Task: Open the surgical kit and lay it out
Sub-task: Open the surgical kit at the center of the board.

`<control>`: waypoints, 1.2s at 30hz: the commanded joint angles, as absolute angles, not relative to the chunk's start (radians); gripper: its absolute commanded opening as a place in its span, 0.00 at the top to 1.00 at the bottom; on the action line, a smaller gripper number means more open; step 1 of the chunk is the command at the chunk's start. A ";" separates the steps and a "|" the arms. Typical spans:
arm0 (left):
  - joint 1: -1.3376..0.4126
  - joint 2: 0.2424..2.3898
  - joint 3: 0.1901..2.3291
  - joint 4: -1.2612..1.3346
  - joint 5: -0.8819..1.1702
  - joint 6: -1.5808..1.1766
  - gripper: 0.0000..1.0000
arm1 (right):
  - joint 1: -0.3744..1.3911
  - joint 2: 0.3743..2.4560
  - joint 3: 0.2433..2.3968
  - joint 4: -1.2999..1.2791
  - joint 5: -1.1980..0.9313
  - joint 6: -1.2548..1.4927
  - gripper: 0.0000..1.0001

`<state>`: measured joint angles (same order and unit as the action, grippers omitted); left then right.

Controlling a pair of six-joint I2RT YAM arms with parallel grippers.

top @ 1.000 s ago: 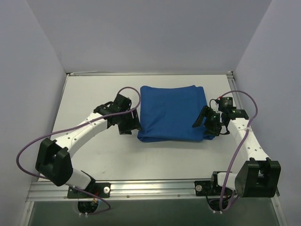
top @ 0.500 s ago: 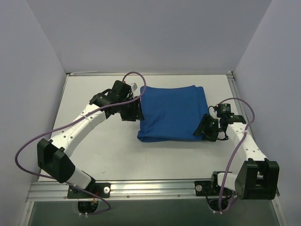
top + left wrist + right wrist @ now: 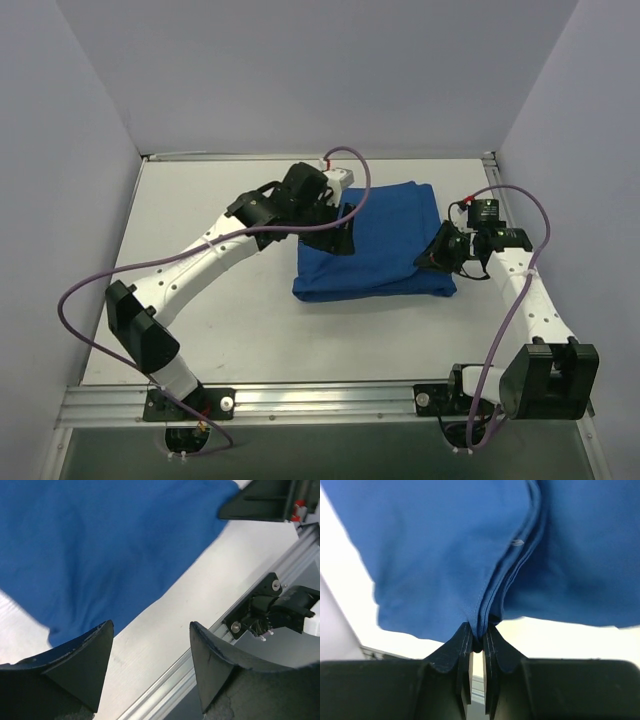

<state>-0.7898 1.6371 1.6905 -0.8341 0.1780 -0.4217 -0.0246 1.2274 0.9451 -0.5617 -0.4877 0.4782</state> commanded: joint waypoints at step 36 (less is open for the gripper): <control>-0.983 1.936 1.935 -0.649 0.046 -0.259 0.22 | -0.006 1.236 1.172 -0.615 -0.655 0.655 1.00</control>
